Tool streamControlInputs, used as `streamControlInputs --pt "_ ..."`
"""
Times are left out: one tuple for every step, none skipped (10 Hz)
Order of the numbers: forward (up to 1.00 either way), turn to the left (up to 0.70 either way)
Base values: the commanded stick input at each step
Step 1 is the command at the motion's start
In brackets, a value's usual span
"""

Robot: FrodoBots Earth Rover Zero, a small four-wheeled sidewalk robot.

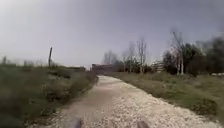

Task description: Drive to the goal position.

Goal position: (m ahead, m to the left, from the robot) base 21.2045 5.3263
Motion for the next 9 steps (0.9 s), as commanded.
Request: streamControlInputs --pt "1.0 0.0" --pt "1.0 0.0" --pt "1.0 0.0" --pt "1.0 0.0" --pt "1.0 0.0" --pt "1.0 -0.01" --pt "1.0 -0.16" --pt "1.0 -0.31" --pt "1.0 -0.24"
